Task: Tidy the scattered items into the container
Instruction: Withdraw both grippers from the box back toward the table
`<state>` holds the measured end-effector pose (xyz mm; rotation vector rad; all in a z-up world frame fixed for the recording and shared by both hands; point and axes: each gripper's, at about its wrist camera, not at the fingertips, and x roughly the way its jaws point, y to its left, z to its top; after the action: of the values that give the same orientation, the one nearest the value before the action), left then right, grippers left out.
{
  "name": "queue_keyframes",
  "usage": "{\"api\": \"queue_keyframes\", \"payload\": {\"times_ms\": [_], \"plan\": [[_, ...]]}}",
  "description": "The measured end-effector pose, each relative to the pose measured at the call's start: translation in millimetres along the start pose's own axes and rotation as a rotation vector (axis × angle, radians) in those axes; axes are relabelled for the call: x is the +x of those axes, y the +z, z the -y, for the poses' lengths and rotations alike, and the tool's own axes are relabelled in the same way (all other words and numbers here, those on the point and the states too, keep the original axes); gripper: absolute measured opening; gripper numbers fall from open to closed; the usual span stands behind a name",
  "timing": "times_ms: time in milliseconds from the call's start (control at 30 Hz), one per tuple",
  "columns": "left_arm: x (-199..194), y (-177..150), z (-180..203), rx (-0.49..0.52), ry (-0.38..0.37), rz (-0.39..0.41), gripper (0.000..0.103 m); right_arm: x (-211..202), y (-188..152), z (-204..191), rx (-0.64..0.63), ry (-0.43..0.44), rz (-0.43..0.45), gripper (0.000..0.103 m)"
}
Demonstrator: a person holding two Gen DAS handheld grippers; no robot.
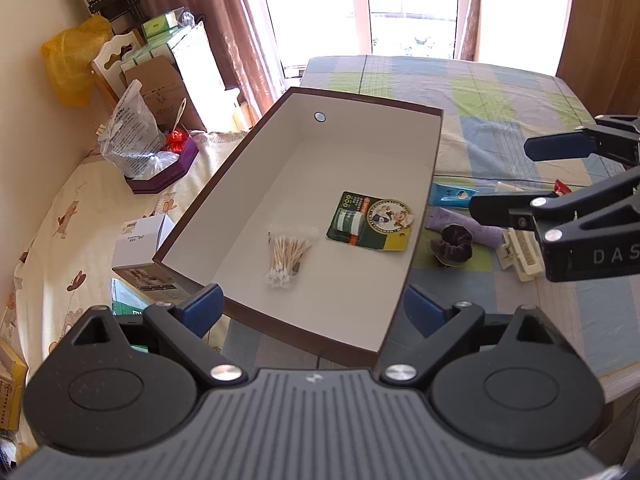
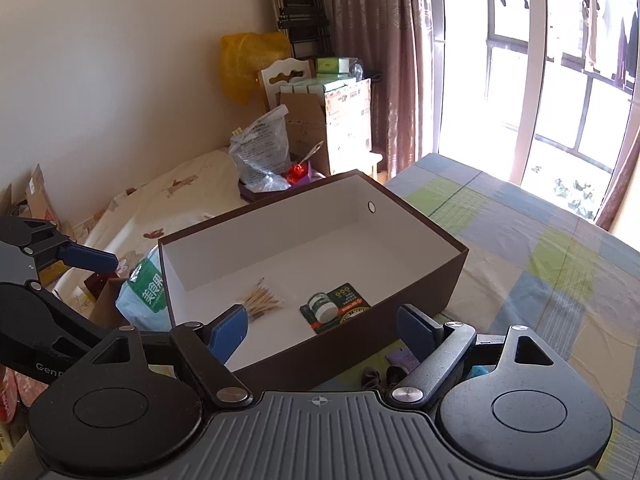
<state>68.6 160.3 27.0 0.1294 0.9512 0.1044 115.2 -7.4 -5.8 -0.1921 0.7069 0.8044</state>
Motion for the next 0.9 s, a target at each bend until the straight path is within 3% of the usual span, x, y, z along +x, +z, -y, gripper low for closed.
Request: {"api": "queue_keyframes", "payload": {"times_ms": [467,900], "plan": [[-29,-11,27,0.012,-0.037,0.037,0.096,-41,-24,5,0.04,-0.055,0.025,0.087],[-26,-19,71,0.053,-0.146,0.078,0.096,-83,-73,40,0.154,-0.183,-0.009,0.087]]}}
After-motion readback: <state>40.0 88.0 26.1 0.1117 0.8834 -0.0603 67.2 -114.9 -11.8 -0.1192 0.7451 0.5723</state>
